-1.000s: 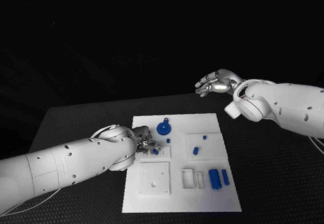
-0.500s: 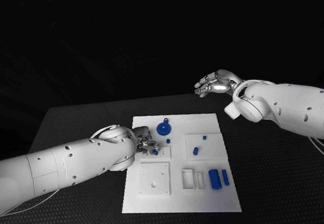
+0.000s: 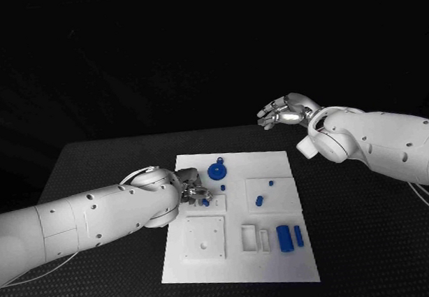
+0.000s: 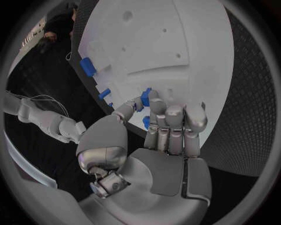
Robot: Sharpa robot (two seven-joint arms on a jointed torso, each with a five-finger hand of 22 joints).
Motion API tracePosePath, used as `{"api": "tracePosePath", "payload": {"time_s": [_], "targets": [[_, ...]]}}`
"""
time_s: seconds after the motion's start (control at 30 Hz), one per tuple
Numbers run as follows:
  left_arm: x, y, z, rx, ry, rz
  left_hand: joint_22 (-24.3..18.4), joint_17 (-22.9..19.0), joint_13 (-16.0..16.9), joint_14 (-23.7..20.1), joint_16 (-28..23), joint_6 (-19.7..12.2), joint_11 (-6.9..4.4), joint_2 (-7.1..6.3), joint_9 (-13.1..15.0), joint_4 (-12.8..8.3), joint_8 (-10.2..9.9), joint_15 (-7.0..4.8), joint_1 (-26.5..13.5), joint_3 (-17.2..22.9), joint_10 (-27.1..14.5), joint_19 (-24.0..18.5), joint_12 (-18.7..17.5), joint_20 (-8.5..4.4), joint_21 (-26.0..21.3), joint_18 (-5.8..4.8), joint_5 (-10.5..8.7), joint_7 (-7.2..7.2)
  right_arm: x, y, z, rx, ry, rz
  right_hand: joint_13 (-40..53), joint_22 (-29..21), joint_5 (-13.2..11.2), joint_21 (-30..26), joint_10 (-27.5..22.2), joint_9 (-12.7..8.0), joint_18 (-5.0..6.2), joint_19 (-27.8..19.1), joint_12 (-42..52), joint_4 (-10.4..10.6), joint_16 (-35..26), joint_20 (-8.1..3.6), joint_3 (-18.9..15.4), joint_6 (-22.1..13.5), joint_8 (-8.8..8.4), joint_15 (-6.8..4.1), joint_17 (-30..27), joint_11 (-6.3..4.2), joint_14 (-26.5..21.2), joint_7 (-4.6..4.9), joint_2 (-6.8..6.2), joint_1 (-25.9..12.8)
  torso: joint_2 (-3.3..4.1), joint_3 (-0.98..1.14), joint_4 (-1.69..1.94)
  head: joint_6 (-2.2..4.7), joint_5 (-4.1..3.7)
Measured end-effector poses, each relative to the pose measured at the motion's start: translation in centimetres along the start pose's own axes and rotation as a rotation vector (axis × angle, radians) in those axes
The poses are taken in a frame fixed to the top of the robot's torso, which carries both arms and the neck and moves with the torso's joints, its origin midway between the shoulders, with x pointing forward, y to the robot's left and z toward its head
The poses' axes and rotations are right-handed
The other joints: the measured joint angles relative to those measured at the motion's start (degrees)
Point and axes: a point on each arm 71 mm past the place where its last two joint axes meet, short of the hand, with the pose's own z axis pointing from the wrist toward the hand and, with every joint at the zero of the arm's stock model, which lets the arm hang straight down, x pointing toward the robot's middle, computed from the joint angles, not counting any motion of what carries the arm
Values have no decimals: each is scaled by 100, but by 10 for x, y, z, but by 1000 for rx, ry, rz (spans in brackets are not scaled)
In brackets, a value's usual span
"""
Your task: Assemble the parts on the task board
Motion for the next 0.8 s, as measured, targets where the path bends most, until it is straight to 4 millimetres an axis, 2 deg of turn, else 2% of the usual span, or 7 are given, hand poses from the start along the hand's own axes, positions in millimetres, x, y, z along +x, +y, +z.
{"api": "tracePosePath", "payload": {"time_s": [0.4, 0.67, 0.8], "targets": [[1, -1, 0, 3, -3, 8, 0, 0, 5, 1, 0, 6, -2, 0, -8, 0, -4, 0, 0, 0, 2, 0, 0, 0, 0, 0, 0, -5, 2, 1, 0, -2, 4, 2, -13, 0, 22, 0, 0, -5, 0, -21, 0, 0, 0, 20, 0, 0, 0, 0, -5, 0, 0, 0, 0, 0, 0, 1, 3, 2, 3], [3, -3, 1, 16, -21, 49, -1, -1, 6, 12, 0, 120, -84, 2, -14, 1, -3, -8, -2, 1, 85, 1, 0, -1, 0, 0, 0, -69, 2, 1, -1, -2, 5, 2, -22, 10, 72, -22, 0, -12, -1, -21, 0, 9, -10, 20, -9, 0, 0, -4, -5, 0, 4, 0, 18, -18, 2, 0, 0, 2, -3], [4, -5, 0, 25, -30, 74, -1, -1, 10, 16, 0, 112, -85, 2, -21, 1, -2, -8, -2, 1, 86, 1, 0, -1, 0, -1, 0, -92, 2, 1, -1, -3, 6, 2, -28, 11, 85, -22, 0, -14, 0, -21, 0, 16, -21, 21, -16, 0, 0, -4, -5, 0, 4, 0, 23, -23, 2, 0, 0, -7, -8]]}}
